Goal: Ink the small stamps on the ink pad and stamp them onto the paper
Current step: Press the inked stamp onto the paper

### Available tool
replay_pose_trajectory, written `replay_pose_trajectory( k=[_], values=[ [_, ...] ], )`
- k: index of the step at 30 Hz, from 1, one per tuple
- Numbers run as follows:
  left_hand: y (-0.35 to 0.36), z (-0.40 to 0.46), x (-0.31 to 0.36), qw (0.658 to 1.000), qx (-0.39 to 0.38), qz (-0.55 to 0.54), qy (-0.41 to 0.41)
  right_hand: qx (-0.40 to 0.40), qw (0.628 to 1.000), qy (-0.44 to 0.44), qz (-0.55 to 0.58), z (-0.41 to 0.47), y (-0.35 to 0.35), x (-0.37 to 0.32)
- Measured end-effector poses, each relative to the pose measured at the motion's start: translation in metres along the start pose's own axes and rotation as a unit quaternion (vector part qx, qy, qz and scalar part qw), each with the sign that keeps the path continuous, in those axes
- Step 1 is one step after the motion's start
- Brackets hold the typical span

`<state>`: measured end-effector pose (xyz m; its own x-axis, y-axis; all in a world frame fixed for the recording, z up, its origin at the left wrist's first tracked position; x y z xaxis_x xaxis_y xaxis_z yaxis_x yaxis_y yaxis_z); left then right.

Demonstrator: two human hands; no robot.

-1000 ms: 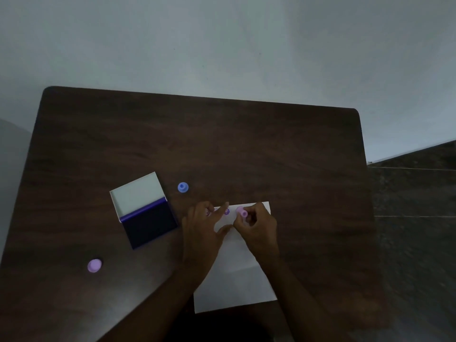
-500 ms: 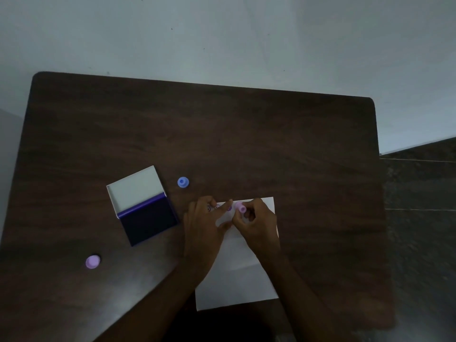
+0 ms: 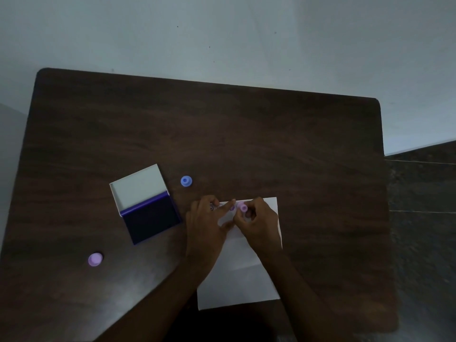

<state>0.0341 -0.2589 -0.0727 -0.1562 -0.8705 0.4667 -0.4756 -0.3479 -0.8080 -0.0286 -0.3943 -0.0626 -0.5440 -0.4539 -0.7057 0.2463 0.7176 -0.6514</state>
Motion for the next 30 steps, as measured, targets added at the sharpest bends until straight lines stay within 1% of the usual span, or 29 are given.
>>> replay_pose_trajectory(
  k=[3,6,7,9,11,13,16,19,21,27,30],
  values=[
    [0.003,0.001,-0.002,1.0,-0.009,0.002,-0.011,-0.003,1.0,0.012,-0.012,0.001,0.001,-0.001],
    [0.005,0.002,-0.007,0.999,-0.014,-0.025,-0.034,-0.042,0.998,0.04,-0.034,0.004,0.007,-0.002],
    [0.005,0.003,-0.007,0.999,-0.012,-0.024,-0.033,-0.055,0.996,0.04,-0.055,0.004,0.009,-0.005],
    [0.01,0.003,-0.007,1.0,-0.016,-0.008,-0.021,-0.098,0.986,0.01,-0.138,0.006,0.017,-0.012],
    [0.013,0.004,-0.009,0.999,-0.025,-0.008,-0.031,-0.159,0.963,-0.008,-0.217,0.007,0.029,-0.018],
    [0.009,0.004,-0.008,0.999,-0.008,-0.009,-0.031,-0.191,0.945,-0.009,-0.265,0.008,0.035,-0.023],
    [0.005,0.003,-0.003,1.0,0.014,0.025,-0.006,-0.193,0.924,-0.061,-0.323,0.006,0.038,-0.036],
    [0.002,0.003,-0.001,1.0,0.018,0.006,0.005,-0.178,0.92,-0.086,-0.339,0.001,0.035,-0.039],
    [0.002,0.003,-0.001,1.0,0.013,0.01,0.009,-0.165,0.922,-0.088,-0.341,0.001,0.032,-0.04],
    [0.001,0.0,-0.001,1.0,0.001,0.009,0.02,-0.16,0.93,-0.084,-0.319,-0.002,0.032,-0.04],
    [-0.001,-0.002,0.0,1.0,0.007,0.002,0.027,-0.155,0.934,-0.076,-0.314,-0.003,0.032,-0.037]
  ],
)
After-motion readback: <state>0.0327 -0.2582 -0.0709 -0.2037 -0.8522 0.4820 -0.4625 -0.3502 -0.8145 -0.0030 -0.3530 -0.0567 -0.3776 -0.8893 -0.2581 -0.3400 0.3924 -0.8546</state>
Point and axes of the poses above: each hand's wrist, its own z-axis towards the middle knuckle, its own y-axis out of the palm, x = y × z, the point moved 8 cm from there along z, towards the middle knuckle, and after that the axes turned 3 degrees about -y, right-handed, at the moved point
